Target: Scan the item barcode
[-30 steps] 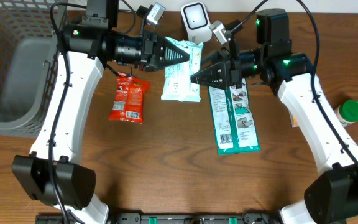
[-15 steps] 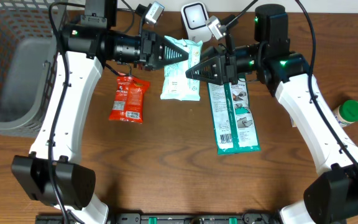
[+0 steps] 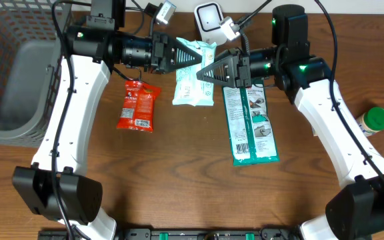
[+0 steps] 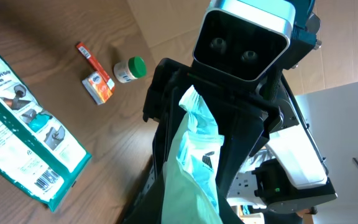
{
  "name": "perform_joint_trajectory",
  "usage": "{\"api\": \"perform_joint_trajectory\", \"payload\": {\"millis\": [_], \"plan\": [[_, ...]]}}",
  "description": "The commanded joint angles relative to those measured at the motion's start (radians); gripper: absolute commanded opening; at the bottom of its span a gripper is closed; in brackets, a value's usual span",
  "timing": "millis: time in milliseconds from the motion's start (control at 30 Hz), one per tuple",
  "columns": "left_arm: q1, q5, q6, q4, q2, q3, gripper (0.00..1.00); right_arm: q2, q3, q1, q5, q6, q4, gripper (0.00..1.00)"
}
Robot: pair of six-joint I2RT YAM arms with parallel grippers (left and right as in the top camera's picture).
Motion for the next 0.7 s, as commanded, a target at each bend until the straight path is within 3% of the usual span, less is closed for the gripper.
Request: {"api": "perform_joint_trajectory", "payload": {"millis": [0, 200, 333, 433, 500, 667], "plan": [[-0.004, 0.008, 0.024, 0.013, 0.01, -0.004, 0.07, 0.0, 0.003, 0.009, 0.016, 0.023, 0.003, 0.2], [-0.004, -0.002, 0.024, 0.053, 0.01, -0.004, 0.07, 0.0, 0.003, 0.009, 0.024, 0.021, 0.002, 0.03], [-0.004, -0.143, 0.024, 0.061, 0.01, -0.004, 0.17, 0.0, 0.003, 0.009, 0.079, 0.021, 0.001, 0.01], [-0.004, -0.243, 0.024, 0.065, 0.01, -0.004, 0.45, 0.0, 0.001, 0.01, 0.138, 0.008, -0.003, 0.01], [0.001, -0.275, 0.024, 0.084, 0.01, -0.004, 0.56, 0.0, 0.0, 0.015, 0.176, -0.016, -0.019, 0.01], [0.023, -0.278, 0.02, 0.145, 0.01, -0.004, 0.7, 0.0, 0.0, 0.036, 0.287, -0.074, -0.084, 0.01]]}}
